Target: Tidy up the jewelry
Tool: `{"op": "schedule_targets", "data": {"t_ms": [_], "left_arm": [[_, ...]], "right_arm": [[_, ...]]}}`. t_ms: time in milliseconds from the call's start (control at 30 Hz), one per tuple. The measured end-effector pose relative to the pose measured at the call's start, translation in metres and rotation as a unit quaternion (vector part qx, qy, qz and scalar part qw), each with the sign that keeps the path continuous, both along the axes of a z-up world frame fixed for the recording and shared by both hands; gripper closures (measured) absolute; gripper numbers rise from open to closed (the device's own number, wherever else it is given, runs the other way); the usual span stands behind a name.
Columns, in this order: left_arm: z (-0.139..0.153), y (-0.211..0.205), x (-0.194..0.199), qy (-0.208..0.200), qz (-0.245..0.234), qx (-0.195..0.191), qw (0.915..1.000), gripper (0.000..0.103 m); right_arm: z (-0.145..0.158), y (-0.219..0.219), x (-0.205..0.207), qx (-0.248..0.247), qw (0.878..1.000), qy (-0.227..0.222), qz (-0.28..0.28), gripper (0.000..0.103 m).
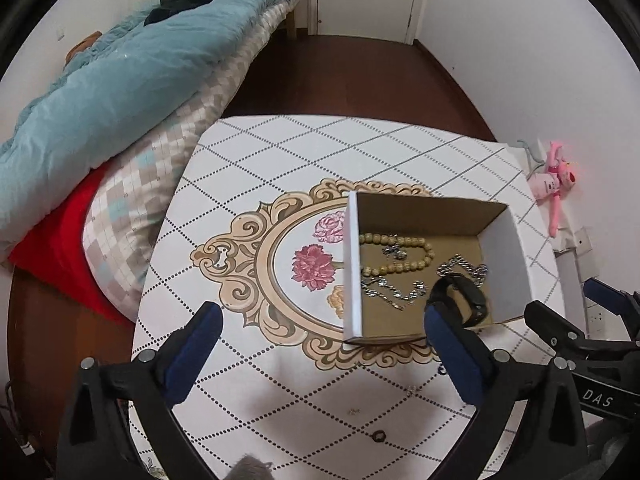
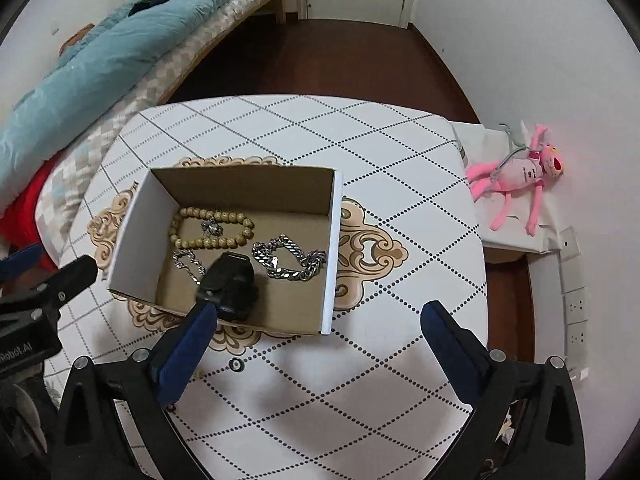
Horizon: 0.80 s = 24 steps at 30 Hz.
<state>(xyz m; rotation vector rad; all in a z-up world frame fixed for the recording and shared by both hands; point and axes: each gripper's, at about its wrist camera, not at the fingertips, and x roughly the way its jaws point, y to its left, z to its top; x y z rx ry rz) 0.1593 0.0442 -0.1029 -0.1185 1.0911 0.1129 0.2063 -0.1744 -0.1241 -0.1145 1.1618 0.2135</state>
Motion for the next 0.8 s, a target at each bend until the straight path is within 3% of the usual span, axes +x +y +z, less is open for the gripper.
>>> {"op": "schedule_targets", "data": {"t_ms": [267, 433, 600, 700, 800], "left_arm": [[0.037, -0.002, -0.021, -0.034, 0.000, -0.008, 0.9994, 0.000], [0.040, -0.002, -0.037, -0.039, -0.004, -0.006, 0.9992, 0.000], [0.003, 0.000, -0.051, -0.005, 0.000, 0.008, 1.0000, 0.000], [-0.034, 0.002, -0.055, 0.017, 0.008, 0.038, 0.9991, 0.000], [-0.069, 0.009, -0.056, 0.052, 0.017, 0.043, 0.9976, 0.000]], "right_arm": [[0.039, -0.003, -0.026, 0.028, 0.999, -0.038, -0.005, 0.000], [0.050, -0.005, -0.047, 0.044, 0.998, -0.045, -0.005, 0.000], [0.023, -0.001, -0.066, 0.050, 0.999, -0.018, -0.003, 0.000], [-0.012, 0.002, -0.071, 0.063, 0.998, 0.010, 0.002, 0.000], [-0.045, 0.008, -0.072, 0.079, 0.997, 0.024, 0.005, 0.000]]}}
